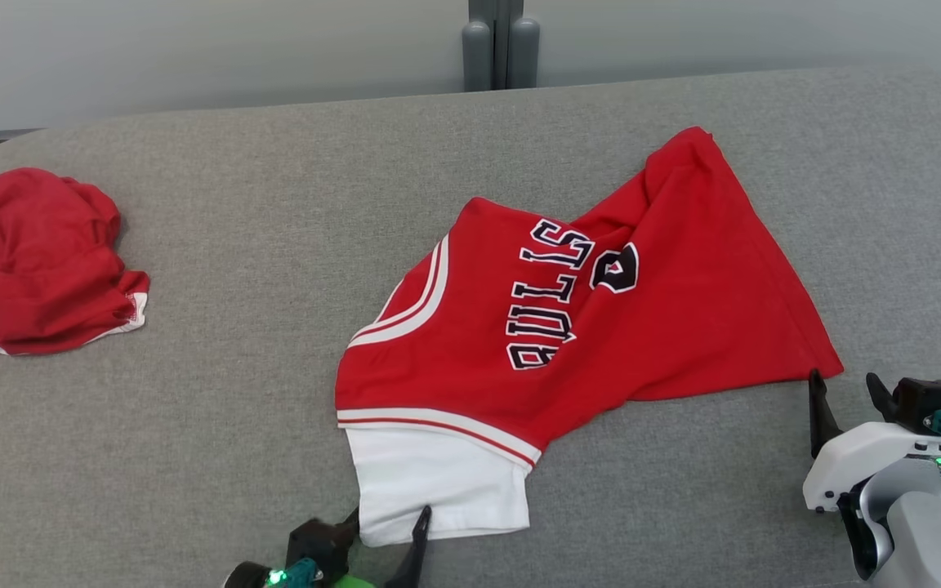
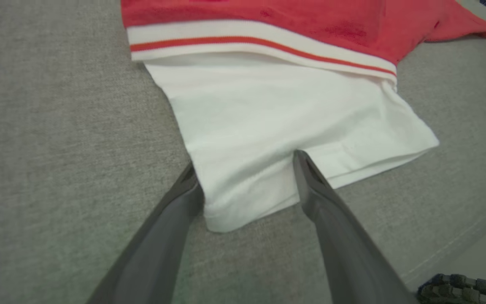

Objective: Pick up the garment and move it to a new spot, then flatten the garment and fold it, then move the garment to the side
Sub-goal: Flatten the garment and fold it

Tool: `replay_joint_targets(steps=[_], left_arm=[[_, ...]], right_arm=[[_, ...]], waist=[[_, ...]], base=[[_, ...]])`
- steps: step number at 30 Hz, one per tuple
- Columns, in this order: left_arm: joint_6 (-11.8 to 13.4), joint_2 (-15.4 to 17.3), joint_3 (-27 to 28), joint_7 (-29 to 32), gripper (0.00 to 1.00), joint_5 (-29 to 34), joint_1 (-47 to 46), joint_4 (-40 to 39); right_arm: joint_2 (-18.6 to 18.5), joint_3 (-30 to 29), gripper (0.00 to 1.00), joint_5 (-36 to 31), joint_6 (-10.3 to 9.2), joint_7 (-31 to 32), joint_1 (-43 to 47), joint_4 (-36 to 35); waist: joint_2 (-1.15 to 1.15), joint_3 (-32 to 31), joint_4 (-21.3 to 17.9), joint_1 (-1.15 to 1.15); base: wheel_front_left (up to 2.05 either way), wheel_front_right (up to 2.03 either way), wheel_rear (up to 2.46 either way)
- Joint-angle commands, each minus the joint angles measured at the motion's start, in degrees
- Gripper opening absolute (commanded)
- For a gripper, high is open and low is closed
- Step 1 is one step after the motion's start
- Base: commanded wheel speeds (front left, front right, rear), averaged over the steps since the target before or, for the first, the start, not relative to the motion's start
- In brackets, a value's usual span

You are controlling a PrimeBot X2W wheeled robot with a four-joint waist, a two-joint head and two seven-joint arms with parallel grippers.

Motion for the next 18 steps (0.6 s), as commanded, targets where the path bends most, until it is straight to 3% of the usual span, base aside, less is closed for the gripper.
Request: replay_joint_targets(steps=[1,18], left_arm=[[-0.15,-0.18,-0.67,0.22,1.0,-0.89,-1.22,-0.21],[-0.14,0.68,-2.86,0.21,1.0,-4.6,-4.95,-0.8]], right_arm=[[-0.37,0.21,1.0,0.46,-0.08,-0.16,-0.69,0.86],[-0.74,2.73,1.0,6.36,-0.08,-0.03,-7.42,9.63]], waist=[[0.0,0.23,0.18,0.0],[0.0,3.21,1.1,0.0]], base=[[0.0,0.0,0.0],[0.0,0.0,0.0]])
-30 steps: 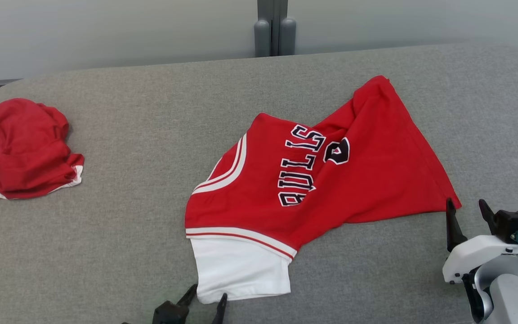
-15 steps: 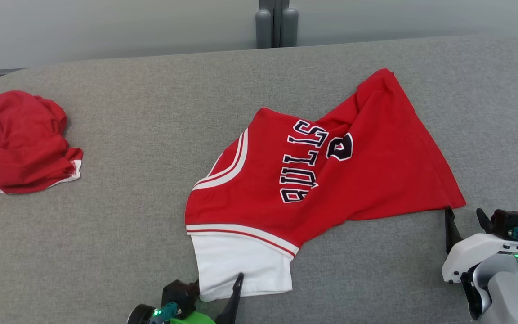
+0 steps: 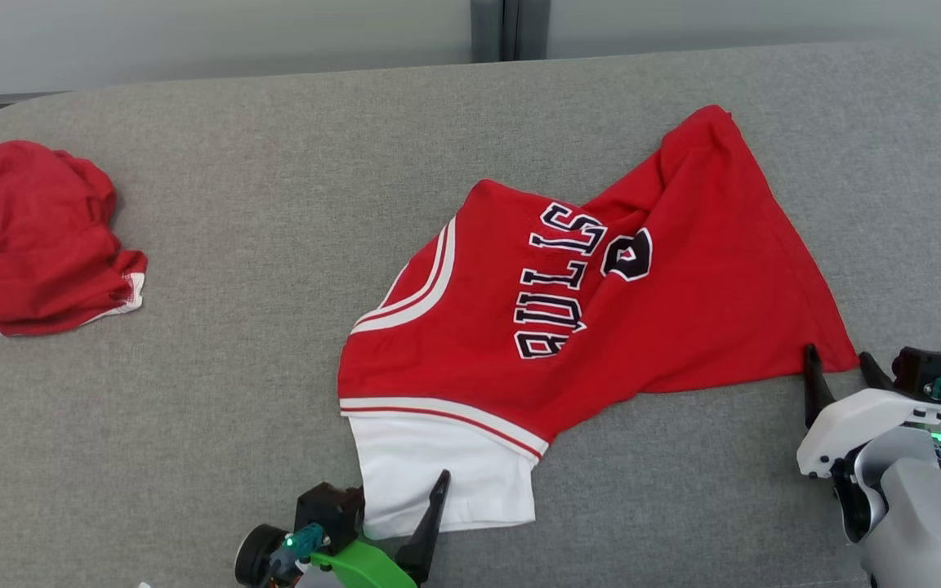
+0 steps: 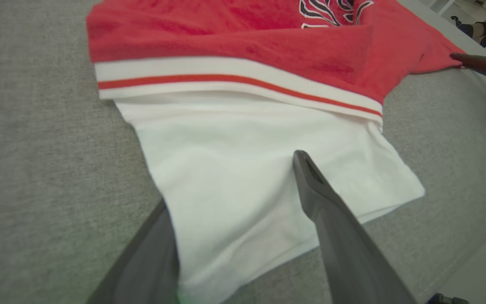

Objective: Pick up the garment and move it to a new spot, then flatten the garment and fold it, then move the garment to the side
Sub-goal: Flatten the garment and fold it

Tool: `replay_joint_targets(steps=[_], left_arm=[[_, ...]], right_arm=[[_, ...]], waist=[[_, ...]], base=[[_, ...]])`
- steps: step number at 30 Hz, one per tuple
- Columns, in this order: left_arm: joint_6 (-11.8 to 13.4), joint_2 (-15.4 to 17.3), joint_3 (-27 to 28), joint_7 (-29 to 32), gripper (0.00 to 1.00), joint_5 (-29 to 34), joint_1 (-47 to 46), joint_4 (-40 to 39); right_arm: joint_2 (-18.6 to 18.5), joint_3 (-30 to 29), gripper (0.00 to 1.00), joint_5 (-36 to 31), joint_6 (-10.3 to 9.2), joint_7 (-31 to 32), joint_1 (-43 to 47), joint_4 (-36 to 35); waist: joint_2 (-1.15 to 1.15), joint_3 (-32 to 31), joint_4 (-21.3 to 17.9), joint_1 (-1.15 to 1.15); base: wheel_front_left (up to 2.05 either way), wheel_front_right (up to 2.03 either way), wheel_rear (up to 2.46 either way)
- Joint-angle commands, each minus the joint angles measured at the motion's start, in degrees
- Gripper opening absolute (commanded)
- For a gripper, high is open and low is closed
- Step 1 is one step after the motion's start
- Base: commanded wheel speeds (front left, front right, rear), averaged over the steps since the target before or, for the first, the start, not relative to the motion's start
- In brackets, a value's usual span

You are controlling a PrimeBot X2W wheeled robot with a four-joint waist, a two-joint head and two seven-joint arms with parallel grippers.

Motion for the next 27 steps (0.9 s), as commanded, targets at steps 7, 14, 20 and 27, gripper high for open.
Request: replay_joint_targets(steps=[7,14,20,27], left_arm=[[-0.14,0.47,0.55,0.1,1.0,0.27,-1.36,-0.65],[-0.06,0.38,0.55,0.1,1.0,0.28,-1.78,-0.77],[-0.07,0.15,-0.24,0.17,1.0,-0.92,-1.68,0.14],[-0.07,-0.06,-3.67,0.45,0.0,-6.64,-2.45,1.88]], right_arm=[[1.4,2.35,1.0,4.42,-0.04,0.15,-2.67,1.54],[1.63,5.56,1.0,8.09,-0.03,0.21,-4.36,2.77],[2.19,8.51,1.0,11.75,0.05,0.44,-4.03,3.08],[1.8,11.55,0.0,13.25,0.07,0.26,-5.58,-0.05]], waist=[[0.0,1.56,0.77,0.0],[0.0,2.42,1.15,0.0],[0.0,3.07,1.39,0.0],[0.0,3.6,0.97,0.0]], base=[[0.0,0.0,0.0],[0.0,0.0,0.0],[0.0,0.0,0.0],[0.0,0.0,0.0]])
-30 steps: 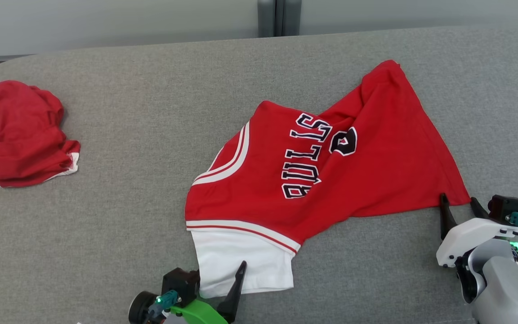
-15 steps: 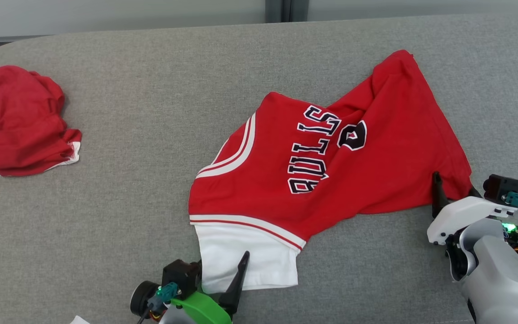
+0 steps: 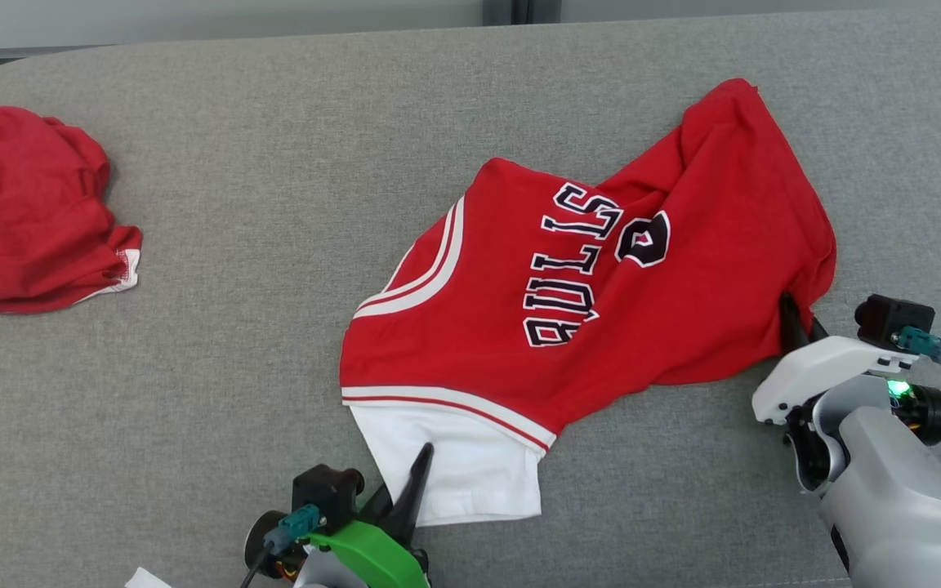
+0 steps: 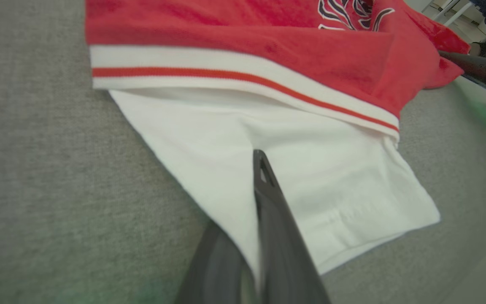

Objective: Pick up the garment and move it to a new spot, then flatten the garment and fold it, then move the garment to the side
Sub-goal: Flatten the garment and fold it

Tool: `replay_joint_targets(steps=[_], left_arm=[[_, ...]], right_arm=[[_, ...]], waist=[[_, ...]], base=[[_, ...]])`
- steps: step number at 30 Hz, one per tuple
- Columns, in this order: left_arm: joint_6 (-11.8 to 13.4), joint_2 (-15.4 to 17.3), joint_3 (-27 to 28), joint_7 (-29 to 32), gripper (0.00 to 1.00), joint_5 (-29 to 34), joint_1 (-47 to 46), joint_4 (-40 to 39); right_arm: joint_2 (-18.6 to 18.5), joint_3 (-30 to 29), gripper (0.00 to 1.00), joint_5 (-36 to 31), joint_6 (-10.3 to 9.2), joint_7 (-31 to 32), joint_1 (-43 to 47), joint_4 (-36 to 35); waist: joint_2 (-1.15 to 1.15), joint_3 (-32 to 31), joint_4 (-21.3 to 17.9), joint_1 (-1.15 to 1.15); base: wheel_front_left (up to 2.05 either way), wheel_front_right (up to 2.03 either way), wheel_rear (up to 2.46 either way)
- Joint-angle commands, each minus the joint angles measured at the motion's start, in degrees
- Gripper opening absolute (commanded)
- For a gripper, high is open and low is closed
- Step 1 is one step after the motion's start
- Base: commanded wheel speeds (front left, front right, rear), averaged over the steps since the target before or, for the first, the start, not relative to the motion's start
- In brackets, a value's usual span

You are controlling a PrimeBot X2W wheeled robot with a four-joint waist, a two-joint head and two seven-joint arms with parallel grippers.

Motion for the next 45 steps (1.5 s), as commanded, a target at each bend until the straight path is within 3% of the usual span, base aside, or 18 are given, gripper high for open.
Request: replay_joint_targets(steps=[1,11,17,22,27,37,45], left_arm=[[0.02,0.11,-0.83,0.88,0.0,-1.62,-0.19,0.27],[0.02,2.38,7.16,0.49,0.0,-11.93,-2.75,-13.59],[0.02,6.54,9.68,0.49,0.0,-15.2,-10.65,-16.95],[0.02,10.26,11.73,3.21,0.0,-20.04,-25.68,-13.19],[0.04,12.81,14.69,7.05,0.0,-22.45,-45.74,-6.95],[0.08,11.88,12.22,8.84,0.0,-19.98,-78.54,6.4],[0.08,9.46,9.63,6.19,0.0,-21.62,-92.24,11.8]], right_arm=[[0.65,0.6,0.0,0.04,0.22,0.29,0.42,-1.24],[-0.8,1.73,0.0,1.06,0.13,0.22,2.34,-15.03],[-1.18,2.72,0.0,5.26,0.13,0.22,-2.43,-18.75],[-1.23,4.14,0.0,10.39,0.13,0.28,-14.2,-13.97],[-0.31,2.71,0.0,16.46,0.1,2.21,-31.56,-7.0],[0.5,-1.83,0.0,20.95,0.09,1.51,-59.9,3.38],[-0.73,-2.52,0.0,20.12,0.09,0.37,-70.07,6.82]], waist=[[0.0,-0.21,-0.14,0.0],[0.0,-3.07,-0.51,0.0],[0.0,-2.41,-1.17,0.0],[0.0,1.87,-2.33,0.0],[0.0,8.56,-3.91,0.0],[0.0,17.82,-5.28,0.0],[0.0,19.6,-4.97,0.0]], base=[[0.0,0.0,0.0],[0.0,0.0,0.0],[0.0,0.0,0.0],[0.0,0.0,0.0],[0.0,0.0,0.0],[0.0,0.0,0.0],[0.0,0.0,0.0]])
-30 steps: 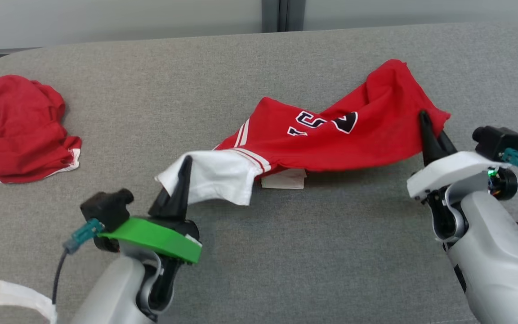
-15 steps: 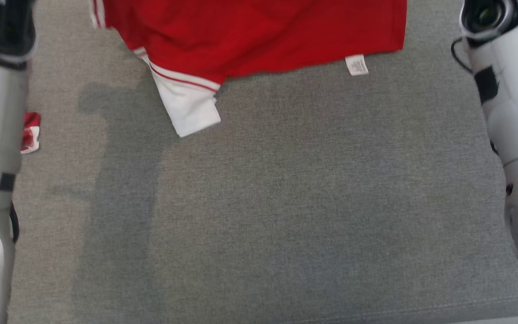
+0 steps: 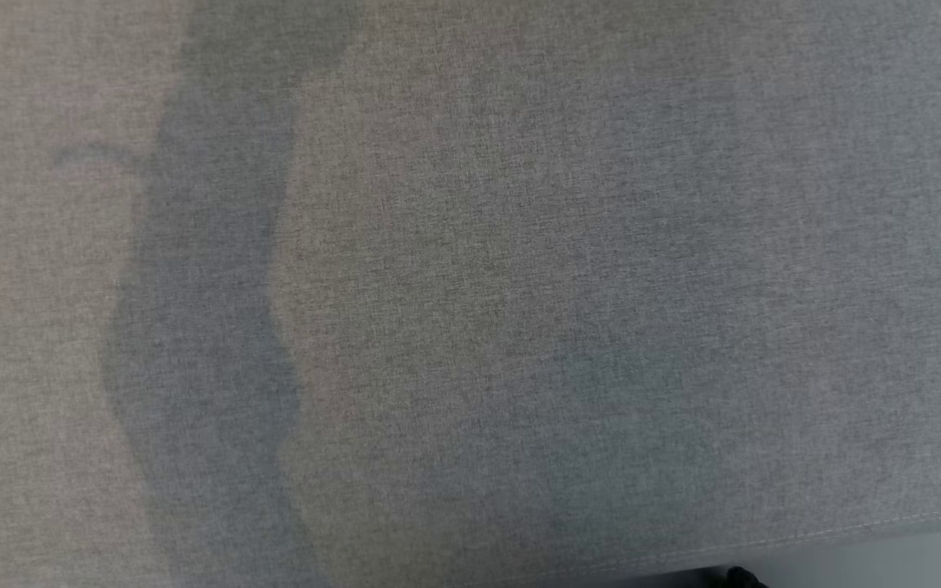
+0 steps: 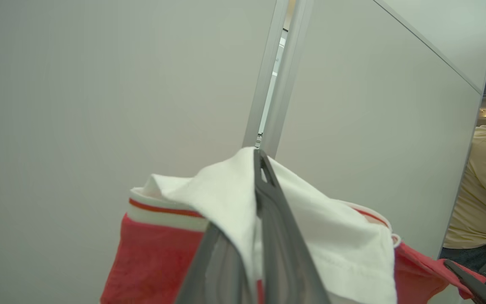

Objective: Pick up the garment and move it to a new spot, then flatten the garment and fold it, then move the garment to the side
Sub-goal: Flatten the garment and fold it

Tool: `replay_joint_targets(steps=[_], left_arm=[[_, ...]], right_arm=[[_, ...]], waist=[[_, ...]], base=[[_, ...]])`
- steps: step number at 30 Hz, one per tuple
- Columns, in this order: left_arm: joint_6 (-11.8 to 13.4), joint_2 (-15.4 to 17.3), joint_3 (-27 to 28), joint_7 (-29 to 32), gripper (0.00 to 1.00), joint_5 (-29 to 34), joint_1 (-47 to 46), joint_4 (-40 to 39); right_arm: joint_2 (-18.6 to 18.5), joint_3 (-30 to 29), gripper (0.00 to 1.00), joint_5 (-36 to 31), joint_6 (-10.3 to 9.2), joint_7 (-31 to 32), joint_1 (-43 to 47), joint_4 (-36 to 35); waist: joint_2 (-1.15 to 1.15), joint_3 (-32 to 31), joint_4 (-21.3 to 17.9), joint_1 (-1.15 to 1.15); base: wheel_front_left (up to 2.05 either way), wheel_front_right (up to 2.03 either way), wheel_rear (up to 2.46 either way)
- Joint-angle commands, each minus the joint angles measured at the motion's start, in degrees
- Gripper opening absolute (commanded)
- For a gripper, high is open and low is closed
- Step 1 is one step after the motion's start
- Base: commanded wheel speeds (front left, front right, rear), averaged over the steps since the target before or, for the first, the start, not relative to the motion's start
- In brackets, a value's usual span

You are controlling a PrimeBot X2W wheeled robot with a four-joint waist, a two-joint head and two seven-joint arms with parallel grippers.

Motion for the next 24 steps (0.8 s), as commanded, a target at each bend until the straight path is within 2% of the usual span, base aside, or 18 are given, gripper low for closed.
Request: replay_joint_targets(steps=[1,7,14,18,24], left_arm=[[0.14,0.49,-0.46,-0.69,0.0,-1.22,-0.4,0.4],[0.14,1.79,-4.73,-3.18,0.0,-4.71,7.21,-0.96],[0.11,4.24,-7.52,-5.89,0.0,-8.76,27.23,-7.03],[0.11,5.2,-3.14,-6.12,0.0,-7.95,40.35,-12.4],[0.11,2.7,5.55,-6.11,0.0,-2.9,62.1,-21.25]], right_arm=[[0.1,0.31,0.0,0.12,-0.1,-0.36,0.0,0.11],[0.8,4.37,0.0,0.81,-0.1,-0.47,7.87,-2.18],[1.21,8.12,0.0,4.87,-0.08,-0.47,26.9,-10.03],[0.61,10.0,0.0,7.34,-0.06,-0.48,38.67,-15.14],[-0.94,13.48,0.0,11.38,-0.08,-0.5,54.76,-22.2]], waist=[[0.0,0.91,-0.2,-0.01],[0.0,0.35,-0.1,-0.01],[0.0,-3.74,0.01,-0.01],[0.0,-6.49,0.22,-0.01],[0.0,-10.18,0.35,-0.01]], base=[[0.0,0.0,0.0],[0.0,0.0,0.0],[0.0,0.0,0.0],[0.0,0.0,0.0],[0.0,0.0,0.0]])
